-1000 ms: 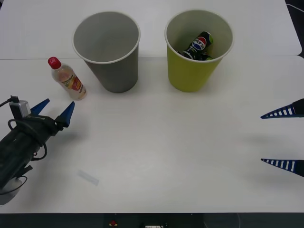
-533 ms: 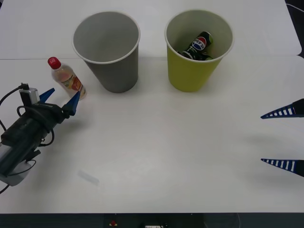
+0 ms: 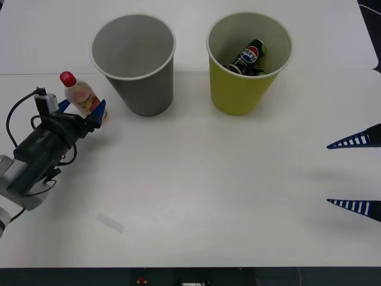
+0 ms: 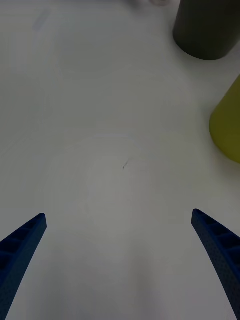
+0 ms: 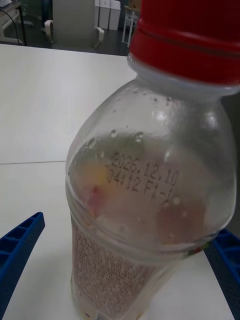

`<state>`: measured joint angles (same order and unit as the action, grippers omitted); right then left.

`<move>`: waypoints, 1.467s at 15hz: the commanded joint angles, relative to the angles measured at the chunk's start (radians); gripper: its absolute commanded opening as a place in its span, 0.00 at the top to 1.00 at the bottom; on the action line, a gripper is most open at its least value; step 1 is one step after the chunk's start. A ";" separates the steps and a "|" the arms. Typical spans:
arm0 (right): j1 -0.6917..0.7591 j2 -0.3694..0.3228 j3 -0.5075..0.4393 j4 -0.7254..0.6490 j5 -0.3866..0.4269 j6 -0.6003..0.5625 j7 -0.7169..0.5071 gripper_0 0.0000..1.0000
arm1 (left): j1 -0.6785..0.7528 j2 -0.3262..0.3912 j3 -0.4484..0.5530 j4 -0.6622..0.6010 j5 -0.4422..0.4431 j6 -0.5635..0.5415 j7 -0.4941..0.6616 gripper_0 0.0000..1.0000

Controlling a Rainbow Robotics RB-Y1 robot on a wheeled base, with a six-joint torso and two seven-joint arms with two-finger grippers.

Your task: Put the can into the green bin and the plastic bottle into the gray bin

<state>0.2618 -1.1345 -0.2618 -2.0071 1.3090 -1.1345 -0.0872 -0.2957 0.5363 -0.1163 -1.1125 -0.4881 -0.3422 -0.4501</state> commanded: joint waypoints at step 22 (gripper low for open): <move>0.000 0.000 0.000 0.000 0.000 0.000 0.000 0.00 | 0.064 0.039 0.075 -0.049 -0.196 -0.095 0.140 1.00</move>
<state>0.2618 -1.1345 -0.2618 -2.0071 1.3090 -1.1345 -0.0872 -0.2531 0.5684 -0.0539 -1.1301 -0.6450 -0.4356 -0.3558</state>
